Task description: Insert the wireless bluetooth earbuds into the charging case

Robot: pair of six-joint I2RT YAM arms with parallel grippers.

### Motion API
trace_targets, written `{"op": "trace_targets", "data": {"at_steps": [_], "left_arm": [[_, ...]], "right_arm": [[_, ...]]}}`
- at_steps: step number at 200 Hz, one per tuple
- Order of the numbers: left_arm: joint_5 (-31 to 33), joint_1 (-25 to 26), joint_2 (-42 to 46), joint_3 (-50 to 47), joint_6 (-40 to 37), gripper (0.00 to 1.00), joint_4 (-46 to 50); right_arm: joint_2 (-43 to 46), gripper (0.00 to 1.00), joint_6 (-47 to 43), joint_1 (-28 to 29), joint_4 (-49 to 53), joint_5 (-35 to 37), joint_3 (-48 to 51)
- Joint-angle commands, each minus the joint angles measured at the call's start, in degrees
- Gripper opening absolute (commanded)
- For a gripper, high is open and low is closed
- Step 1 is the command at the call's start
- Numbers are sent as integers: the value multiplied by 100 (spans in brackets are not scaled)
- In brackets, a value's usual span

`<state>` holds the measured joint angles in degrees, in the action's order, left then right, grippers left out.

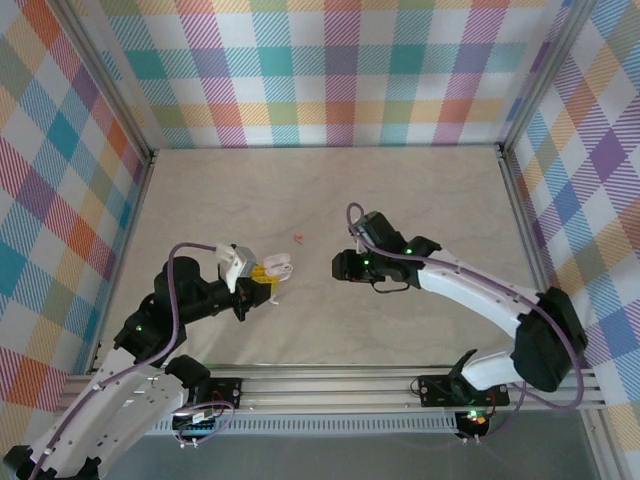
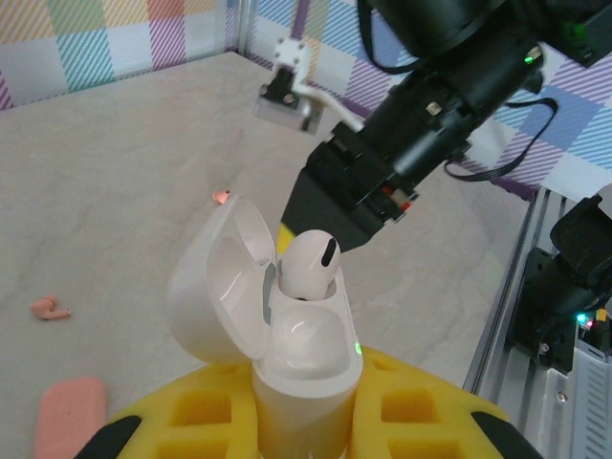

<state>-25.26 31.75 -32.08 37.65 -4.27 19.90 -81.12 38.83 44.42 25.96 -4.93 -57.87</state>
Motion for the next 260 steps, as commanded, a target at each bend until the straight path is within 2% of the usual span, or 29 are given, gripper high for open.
{"op": "trace_targets", "data": {"at_steps": [1, 50, 95, 177, 202, 228, 260], "left_arm": [[-3, 24, -14, 52, 53, 0, 254], [-143, 24, 116, 166, 72, 0, 768], [158, 26, 437, 226, -109, 0, 1025], [685, 24, 1122, 107, -205, 0, 1216], [901, 24, 1262, 180, -350, 0, 1398], [1162, 24, 1390, 300, -569, 0, 1654], [1245, 24, 1424, 348, -627, 0, 1693]], "right_arm": [[-600, 40, 120, 11, -462, -415, -191], [-2407, 38, -225, 217, -188, -856, -1695], [-3619, 38, -565, 509, 543, -831, -3350], [-4335, 40, -1485, 866, 2071, -192, -4874], [-4489, 42, -1765, 1073, 2571, 190, -5294], [-4508, 44, -2114, 1257, 2564, 104, -5277], [-4619, 44, -2385, 1279, 2563, -363, -5291]]}}
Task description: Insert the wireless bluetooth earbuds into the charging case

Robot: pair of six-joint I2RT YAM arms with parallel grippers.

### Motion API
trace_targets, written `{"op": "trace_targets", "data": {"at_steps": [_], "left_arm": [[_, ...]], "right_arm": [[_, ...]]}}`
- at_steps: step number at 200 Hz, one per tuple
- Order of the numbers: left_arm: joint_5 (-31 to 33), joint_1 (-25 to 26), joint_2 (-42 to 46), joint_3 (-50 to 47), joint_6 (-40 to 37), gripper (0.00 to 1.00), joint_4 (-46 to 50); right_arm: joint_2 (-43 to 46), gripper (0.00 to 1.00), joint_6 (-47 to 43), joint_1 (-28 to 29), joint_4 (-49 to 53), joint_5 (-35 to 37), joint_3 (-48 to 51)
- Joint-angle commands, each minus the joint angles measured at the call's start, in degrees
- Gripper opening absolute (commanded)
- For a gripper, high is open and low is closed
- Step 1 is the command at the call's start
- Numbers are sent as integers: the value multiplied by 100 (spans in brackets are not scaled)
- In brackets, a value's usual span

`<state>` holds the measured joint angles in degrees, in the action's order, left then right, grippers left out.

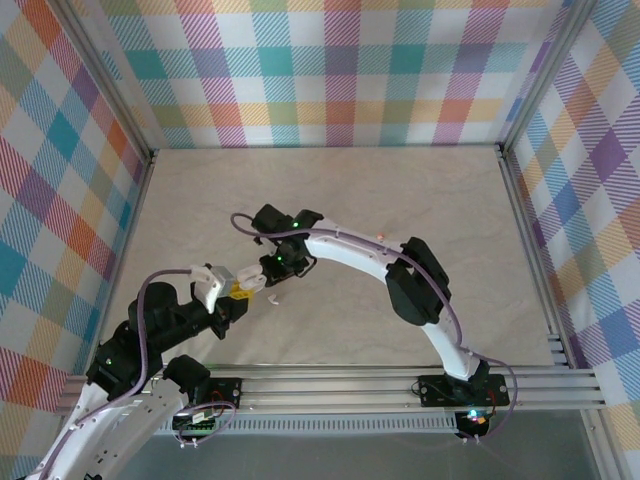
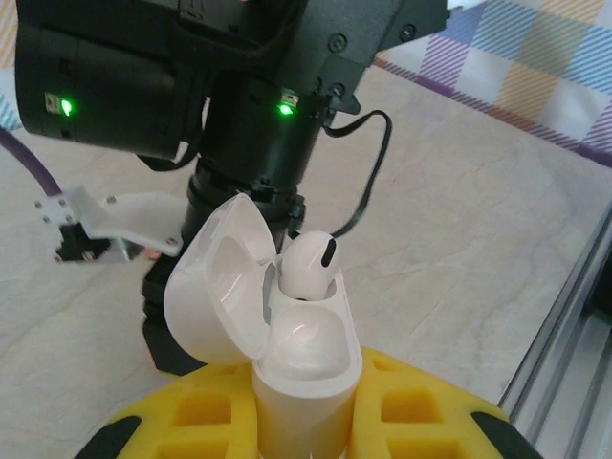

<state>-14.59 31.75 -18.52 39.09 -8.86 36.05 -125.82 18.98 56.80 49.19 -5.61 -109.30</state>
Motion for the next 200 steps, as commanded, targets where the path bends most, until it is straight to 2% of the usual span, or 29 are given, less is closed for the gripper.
{"op": "trace_targets", "data": {"at_steps": [1, 76, 137, 200], "left_arm": [[177, 24, 73, 204, -168, 0, 77], [-68, 24, 112, 30, 47, 0, -187], [-328, 24, 211, -87, 379, 0, -353], [-210, 24, 465, -218, 343, 0, -357]], "right_arm": [[-152, 44, -407, 47, 240, -302, -151], [-615, 46, -627, 114, 147, -652, -277], [-990, 47, -711, 160, 559, -261, -726], [-1513, 46, -904, 317, 1224, 26, -1633]]}}
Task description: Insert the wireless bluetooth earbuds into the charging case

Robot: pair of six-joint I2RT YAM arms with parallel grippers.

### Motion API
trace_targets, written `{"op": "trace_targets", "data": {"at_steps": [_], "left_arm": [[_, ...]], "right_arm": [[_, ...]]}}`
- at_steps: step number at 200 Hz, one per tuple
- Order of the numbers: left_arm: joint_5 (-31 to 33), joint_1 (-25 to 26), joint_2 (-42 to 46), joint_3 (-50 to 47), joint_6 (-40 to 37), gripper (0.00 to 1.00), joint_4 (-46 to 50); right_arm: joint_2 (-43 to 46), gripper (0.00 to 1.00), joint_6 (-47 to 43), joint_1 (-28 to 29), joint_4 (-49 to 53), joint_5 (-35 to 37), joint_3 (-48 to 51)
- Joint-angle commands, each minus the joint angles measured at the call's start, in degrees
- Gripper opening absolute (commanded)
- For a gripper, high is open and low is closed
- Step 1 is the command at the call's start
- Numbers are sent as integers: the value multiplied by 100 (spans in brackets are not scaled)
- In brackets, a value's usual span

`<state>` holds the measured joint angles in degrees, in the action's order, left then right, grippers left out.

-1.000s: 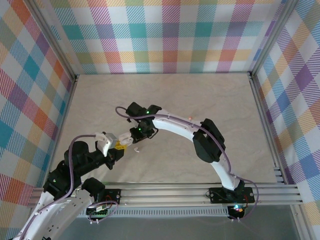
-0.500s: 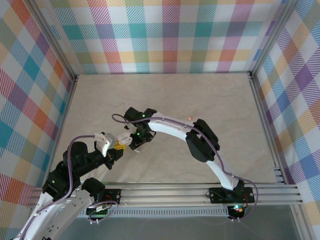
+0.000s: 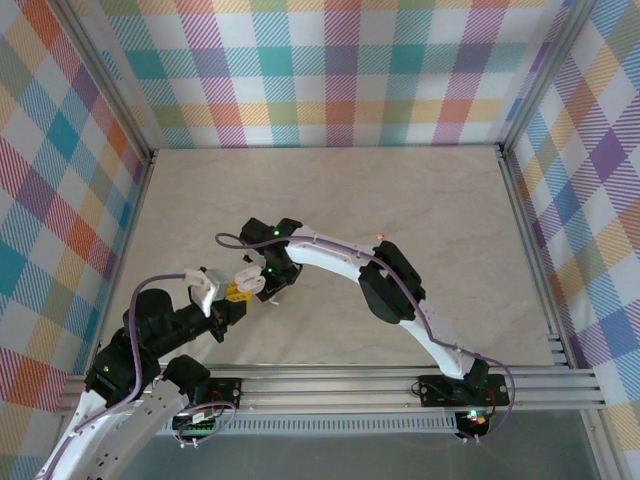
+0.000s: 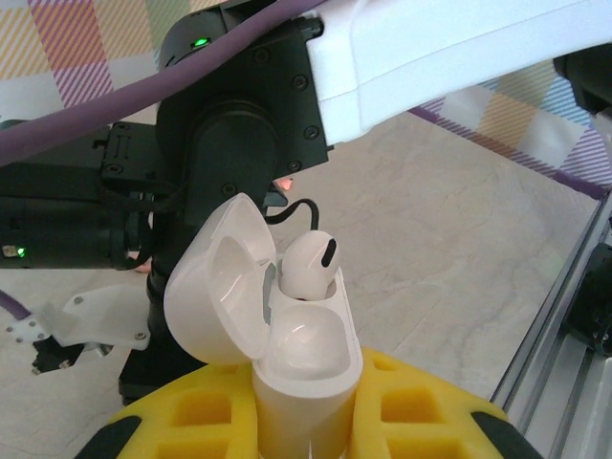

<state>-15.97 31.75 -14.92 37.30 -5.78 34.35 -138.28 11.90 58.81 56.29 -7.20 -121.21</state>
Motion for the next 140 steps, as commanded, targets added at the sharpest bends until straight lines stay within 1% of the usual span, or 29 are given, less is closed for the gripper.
{"op": "trace_targets", "data": {"at_steps": [1, 17, 91, 116, 140], "left_arm": [[-73, 24, 108, -34, 34, 0, -180], [-82, 20, 105, -41, 30, 0, -191], [-93, 24, 108, -85, 33, 0, -209], [-65, 24, 118, -75, 20, 0, -214], [-56, 24, 103, -116, 36, 0, -257]], "right_arm": [[-273, 46, -196, 115, 527, 189, -449], [-357, 46, -206, 160, 628, 199, -568], [-444, 47, -232, 193, 883, 531, -518], [-485, 47, -223, 203, 881, 539, -527], [-597, 46, -170, 206, 1019, 576, -711]]}}
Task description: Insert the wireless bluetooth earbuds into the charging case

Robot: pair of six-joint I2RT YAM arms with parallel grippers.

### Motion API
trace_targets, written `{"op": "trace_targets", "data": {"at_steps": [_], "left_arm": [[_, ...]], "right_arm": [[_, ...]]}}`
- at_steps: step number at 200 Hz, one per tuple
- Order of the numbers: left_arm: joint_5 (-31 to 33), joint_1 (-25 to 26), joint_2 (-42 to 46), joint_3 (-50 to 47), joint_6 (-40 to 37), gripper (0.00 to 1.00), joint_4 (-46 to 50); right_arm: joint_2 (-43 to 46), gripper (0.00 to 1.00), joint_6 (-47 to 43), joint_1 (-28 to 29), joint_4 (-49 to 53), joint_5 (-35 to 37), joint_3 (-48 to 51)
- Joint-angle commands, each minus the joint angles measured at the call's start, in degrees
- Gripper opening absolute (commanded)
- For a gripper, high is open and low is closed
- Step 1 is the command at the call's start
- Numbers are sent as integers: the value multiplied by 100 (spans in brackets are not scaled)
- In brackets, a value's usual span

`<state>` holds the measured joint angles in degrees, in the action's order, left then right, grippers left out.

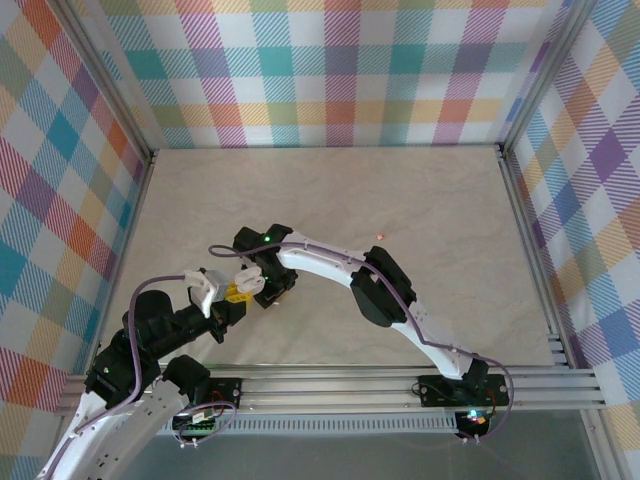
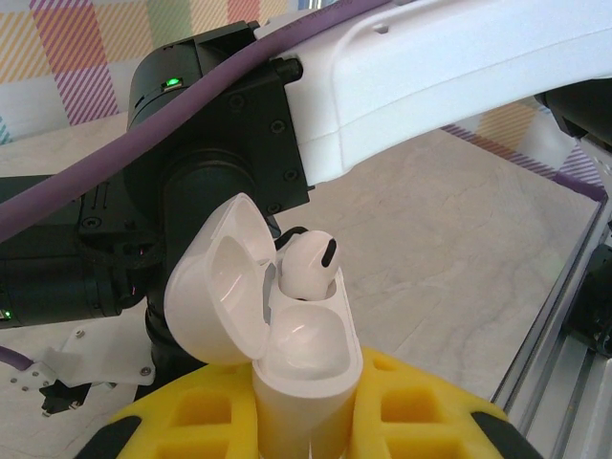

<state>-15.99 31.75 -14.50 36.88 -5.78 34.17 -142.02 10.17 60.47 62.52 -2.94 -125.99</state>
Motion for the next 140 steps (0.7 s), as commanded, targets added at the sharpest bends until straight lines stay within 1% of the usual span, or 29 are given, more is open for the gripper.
{"op": "trace_targets", "data": {"at_steps": [1, 31, 53, 95, 140], "left_arm": [[-54, 24, 62, -75, 35, 0, -246], [-89, 24, 6, -80, 63, 0, -356], [-89, 24, -9, -59, 51, 0, -346], [-138, 19, -9, -80, 76, 0, -376], [-203, 24, 1, -83, 139, 0, -370]], "right_arm": [[-227, 46, 16, 42, 398, 152, -246], [-368, 45, 172, 39, 525, 178, -456], [-396, 42, 261, 36, 568, 197, -479], [-376, 42, 497, 36, 726, 467, -461], [-21, 40, 853, -60, 457, 710, 181]]}}
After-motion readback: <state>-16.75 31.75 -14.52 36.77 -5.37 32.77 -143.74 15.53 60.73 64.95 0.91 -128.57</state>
